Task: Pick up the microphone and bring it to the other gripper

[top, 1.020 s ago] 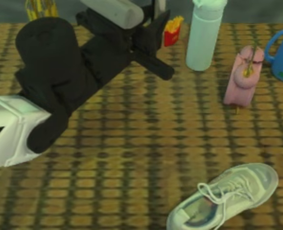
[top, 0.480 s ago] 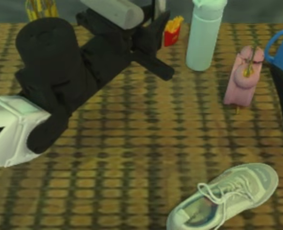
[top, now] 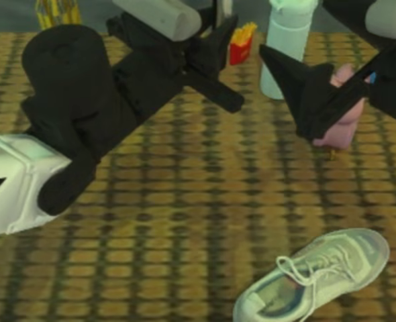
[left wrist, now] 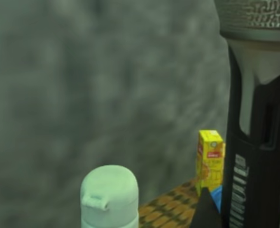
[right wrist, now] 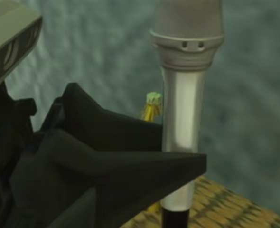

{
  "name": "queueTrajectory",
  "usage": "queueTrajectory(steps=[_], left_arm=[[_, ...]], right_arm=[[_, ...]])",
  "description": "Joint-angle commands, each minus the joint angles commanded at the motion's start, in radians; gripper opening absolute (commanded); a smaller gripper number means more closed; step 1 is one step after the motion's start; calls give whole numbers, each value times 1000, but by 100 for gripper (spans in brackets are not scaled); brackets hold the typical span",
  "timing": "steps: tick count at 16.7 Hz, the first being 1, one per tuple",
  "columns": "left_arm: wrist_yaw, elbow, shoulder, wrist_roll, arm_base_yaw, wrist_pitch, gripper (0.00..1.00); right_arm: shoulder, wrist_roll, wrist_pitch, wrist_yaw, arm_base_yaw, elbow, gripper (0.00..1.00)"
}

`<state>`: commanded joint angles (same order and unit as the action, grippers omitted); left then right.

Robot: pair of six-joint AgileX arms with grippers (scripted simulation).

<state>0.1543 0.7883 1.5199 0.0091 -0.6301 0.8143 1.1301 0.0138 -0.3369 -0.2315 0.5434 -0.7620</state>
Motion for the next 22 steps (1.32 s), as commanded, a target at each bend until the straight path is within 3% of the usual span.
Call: queueTrajectory(steps=[9, 18, 22], left_arm=[[0, 0, 0, 0, 0, 0, 0], [0, 0, 0, 0, 0, 0, 0], [0, 0, 0, 0, 0, 0, 0]], right_arm=[[59, 1, -17, -6, 22, -41, 100], [425, -2, -105, 60, 86, -315, 100], [444, -3, -110, 65, 91, -332, 100]])
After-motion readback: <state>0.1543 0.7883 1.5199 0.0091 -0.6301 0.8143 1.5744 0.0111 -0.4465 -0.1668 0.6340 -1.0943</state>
